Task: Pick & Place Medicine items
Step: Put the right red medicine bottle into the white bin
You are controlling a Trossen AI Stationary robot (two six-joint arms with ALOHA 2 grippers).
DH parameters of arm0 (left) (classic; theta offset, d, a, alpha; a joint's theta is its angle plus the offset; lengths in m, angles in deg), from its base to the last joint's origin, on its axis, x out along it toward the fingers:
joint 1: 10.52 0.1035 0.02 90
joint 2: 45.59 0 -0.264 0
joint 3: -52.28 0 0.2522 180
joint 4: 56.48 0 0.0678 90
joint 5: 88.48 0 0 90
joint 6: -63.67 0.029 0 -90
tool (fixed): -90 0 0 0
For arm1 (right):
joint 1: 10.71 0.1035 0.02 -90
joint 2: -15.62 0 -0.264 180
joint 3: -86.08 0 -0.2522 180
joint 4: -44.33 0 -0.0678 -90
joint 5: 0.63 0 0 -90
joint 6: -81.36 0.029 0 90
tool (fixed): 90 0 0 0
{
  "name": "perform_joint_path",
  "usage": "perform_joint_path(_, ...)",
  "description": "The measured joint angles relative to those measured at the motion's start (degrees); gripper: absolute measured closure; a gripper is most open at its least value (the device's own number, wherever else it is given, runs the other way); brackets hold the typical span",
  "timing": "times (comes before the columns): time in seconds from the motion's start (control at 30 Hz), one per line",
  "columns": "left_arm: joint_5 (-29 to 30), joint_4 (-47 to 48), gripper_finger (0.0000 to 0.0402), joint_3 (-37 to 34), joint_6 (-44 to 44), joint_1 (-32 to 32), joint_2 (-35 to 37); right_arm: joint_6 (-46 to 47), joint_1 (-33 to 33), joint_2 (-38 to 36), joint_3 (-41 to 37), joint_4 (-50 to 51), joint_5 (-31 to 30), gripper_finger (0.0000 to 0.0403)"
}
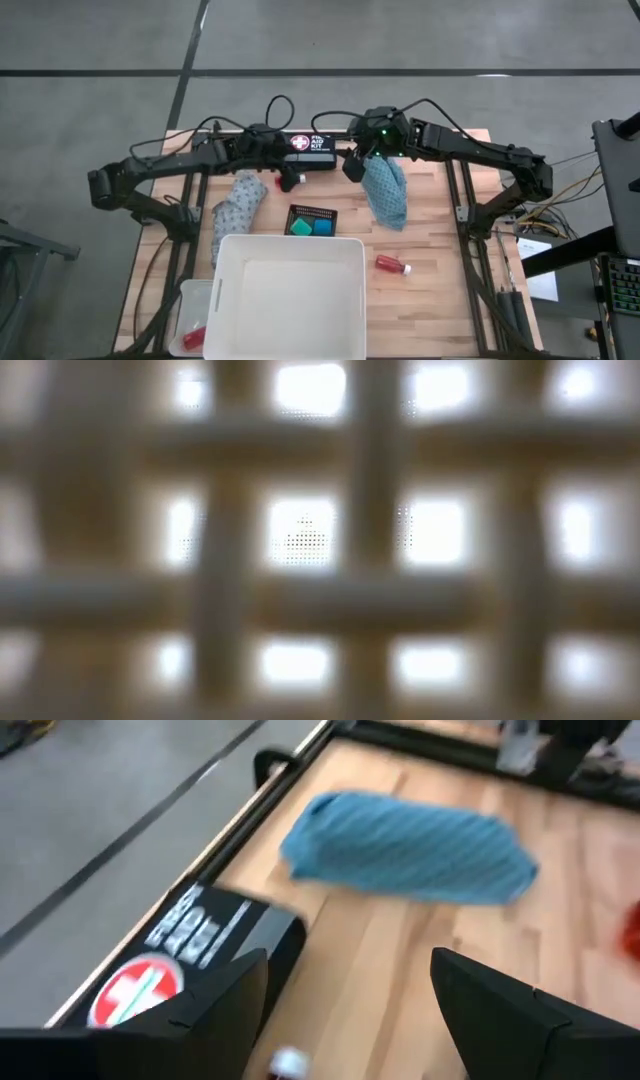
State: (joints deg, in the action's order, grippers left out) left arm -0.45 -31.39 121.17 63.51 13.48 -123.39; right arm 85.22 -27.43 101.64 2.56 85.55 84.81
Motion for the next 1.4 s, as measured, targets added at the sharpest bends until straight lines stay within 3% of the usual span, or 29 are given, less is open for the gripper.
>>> perform_joint_path(0.27,1.2,9.4,0.0117,-0.3,0.2,1.7,-3.7,-0.9,-0.3,0.0,0.0,0.2,0.0,0.0199)
perform_joint_path(0.8,5.0,8.9,0.0117,0.1,2.0,1.6,-19.7,-0.6,-0.2,0.0,0.0,1.1,0.0,0.0199)
perform_joint_path(1.0,10.1,8.2,0.0117,0.0,7.0,1.6,-21.4,-0.6,-0.2,0.0,-0.6,1.1,0.0,0.0199)
perform_joint_path(1.4,9.9,7.7,0.0116,0.0,7.1,1.7,-21.5,-0.8,-0.2,0.0,-1.8,1.0,0.0,0.0199)
